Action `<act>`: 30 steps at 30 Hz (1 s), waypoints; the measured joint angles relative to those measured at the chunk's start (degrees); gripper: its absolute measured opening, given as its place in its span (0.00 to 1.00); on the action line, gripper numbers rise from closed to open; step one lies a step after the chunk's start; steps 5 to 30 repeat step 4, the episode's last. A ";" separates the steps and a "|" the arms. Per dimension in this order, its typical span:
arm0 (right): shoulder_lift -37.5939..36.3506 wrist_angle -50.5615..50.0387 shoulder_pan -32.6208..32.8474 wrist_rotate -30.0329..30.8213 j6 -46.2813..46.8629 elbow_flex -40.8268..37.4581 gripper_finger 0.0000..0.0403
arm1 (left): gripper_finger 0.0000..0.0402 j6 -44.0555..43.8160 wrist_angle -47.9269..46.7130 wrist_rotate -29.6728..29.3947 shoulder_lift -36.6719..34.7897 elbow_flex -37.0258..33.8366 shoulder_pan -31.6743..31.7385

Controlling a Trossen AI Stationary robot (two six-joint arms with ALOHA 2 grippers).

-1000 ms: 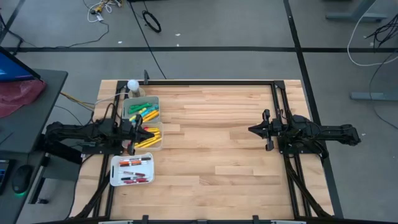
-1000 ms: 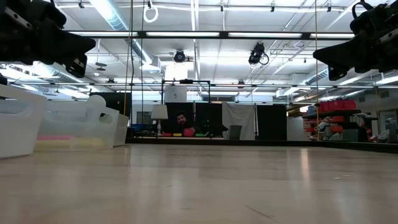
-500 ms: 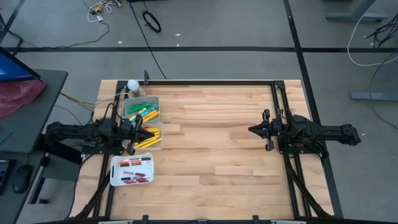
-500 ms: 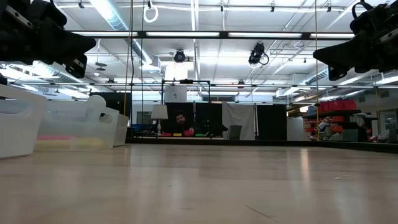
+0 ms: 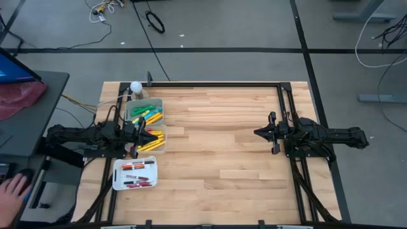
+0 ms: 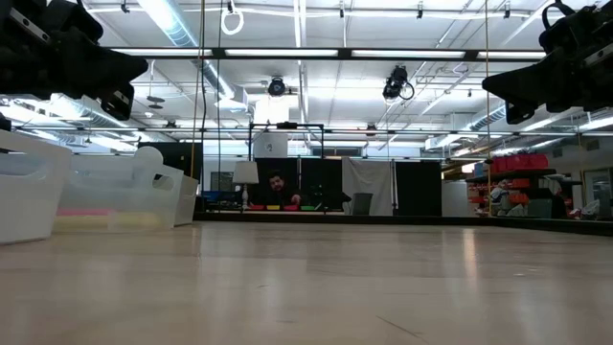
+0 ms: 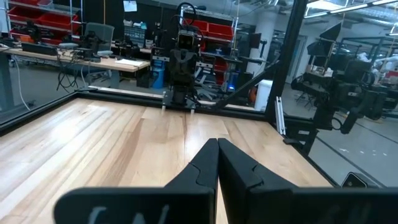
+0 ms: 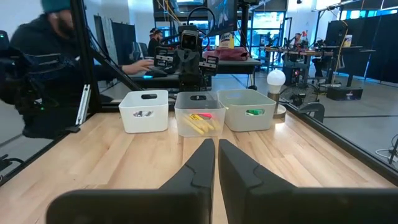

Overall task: Pick & Place Markers
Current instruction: Return to Home Position

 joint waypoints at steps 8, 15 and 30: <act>-0.01 0.01 0.00 0.00 0.00 0.00 0.06 | 0.03 0.00 0.02 0.00 0.00 0.00 0.00; -0.01 0.01 0.00 0.00 0.00 0.00 0.06 | 0.03 0.00 0.02 0.00 0.00 0.00 0.00; -0.01 0.01 0.00 0.00 0.00 0.00 0.06 | 0.03 0.00 0.02 0.00 0.00 0.00 0.00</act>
